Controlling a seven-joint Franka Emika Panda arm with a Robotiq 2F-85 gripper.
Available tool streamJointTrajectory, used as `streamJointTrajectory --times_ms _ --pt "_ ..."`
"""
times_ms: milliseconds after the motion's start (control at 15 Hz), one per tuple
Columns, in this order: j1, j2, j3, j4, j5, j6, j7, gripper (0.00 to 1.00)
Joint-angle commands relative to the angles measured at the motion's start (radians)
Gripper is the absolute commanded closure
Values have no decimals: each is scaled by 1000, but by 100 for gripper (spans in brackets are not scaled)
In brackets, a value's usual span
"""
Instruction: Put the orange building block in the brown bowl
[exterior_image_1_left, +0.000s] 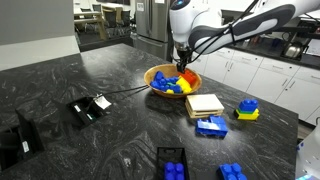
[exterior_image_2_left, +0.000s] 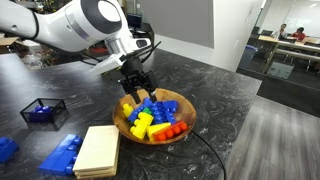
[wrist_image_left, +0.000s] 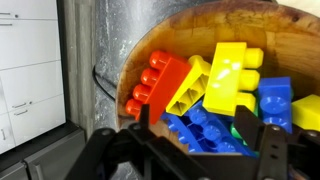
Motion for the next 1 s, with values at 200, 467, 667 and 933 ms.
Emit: streamJointTrajectory --times_ms 200,467,667,933 --pt "59 -210 19 -210 25 -10 32 0" --pt "66 -256 49 -257 32 -34 45 0" --pt "63 -296 53 -298 33 -33 47 0" --pt "62 -293 52 -298 33 -32 47 0"
